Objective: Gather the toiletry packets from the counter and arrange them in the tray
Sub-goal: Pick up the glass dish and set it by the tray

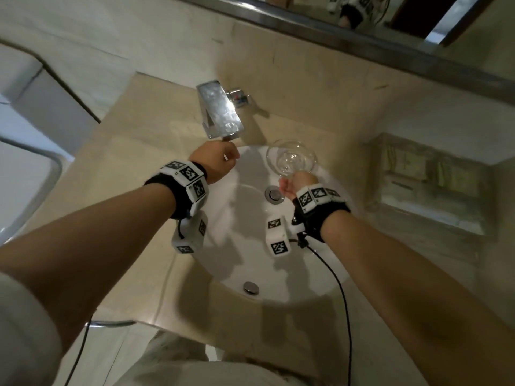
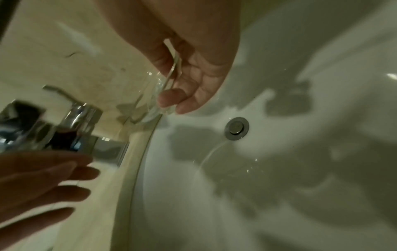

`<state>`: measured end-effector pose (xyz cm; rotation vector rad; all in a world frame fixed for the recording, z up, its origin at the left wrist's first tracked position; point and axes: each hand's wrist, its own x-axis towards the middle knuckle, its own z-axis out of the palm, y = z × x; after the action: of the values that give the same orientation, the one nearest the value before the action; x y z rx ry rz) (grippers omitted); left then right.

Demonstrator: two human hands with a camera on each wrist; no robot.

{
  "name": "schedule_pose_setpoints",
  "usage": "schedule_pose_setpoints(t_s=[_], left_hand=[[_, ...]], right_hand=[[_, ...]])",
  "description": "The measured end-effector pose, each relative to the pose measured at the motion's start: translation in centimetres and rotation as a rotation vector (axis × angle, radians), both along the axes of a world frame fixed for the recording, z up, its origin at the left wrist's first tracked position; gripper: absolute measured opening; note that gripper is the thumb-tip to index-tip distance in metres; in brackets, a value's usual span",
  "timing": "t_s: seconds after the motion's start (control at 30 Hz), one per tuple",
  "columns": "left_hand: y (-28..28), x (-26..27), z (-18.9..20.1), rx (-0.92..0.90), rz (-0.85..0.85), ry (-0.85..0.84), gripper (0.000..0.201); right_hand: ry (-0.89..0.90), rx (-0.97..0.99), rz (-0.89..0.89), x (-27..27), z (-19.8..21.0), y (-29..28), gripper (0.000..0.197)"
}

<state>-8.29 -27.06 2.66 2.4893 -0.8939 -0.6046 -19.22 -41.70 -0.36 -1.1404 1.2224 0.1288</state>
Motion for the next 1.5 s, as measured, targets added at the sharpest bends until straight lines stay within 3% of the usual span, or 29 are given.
schedule_pose_setpoints(t_s=[0.07, 0.13, 0.37, 0.67, 0.83, 0.97, 1.07, 1.2, 1.3, 1.5], left_hand=[[1.4, 0.0, 0.8, 0.035, -0.017, 0.015, 0.025], [3.0, 0.1, 1.3, 0.066, -0.008, 0.011, 0.025], [13.3, 1.2, 0.7, 0.172, 0.268, 0.021, 0.025], [24.2, 0.3, -1.5, 0.478, 0.445, 0.108, 0.068], [26.5, -0.7, -3.3, 0.520, 0.475, 0.139, 0.068], [27.3, -1.0, -4.1, 0.476, 0.488, 0.123, 0.049], [26.9, -0.7, -3.7, 0.385, 0.503, 0.126, 0.045], [24.5, 0.0, -1.5, 0.091, 0.497, 0.066, 0.046], [21.3, 0.6, 0.5, -0.043, 0.379, 0.031, 0.046], [15.6, 1.1, 2.0, -0.013, 0.155, -0.006, 0.045]], right_hand=[[-0.022, 0.027, -0.003, 0.7, 0.7, 1.8, 0.013], [-0.043, -0.020, 0.062, 1.2, 1.4, 3.4, 0.022], [0.005, -0.017, 0.254, 3.2, 2.1, 9.6, 0.032], [-0.033, 0.016, 0.446, 5.9, 1.8, 17.1, 0.012], [-0.042, 0.040, 0.509, 6.6, 1.4, 19.8, 0.027], [-0.040, 0.025, 0.545, 6.7, 0.9, 20.7, 0.034], [-0.032, 0.018, 0.569, 6.9, 0.6, 20.8, 0.033], [-0.032, 0.026, 0.580, 7.0, 0.8, 20.3, 0.031], [-0.048, 0.012, 0.586, 7.0, 1.5, 19.7, 0.016], [-0.073, -0.006, 0.581, 6.0, 2.8, 17.3, 0.026]])
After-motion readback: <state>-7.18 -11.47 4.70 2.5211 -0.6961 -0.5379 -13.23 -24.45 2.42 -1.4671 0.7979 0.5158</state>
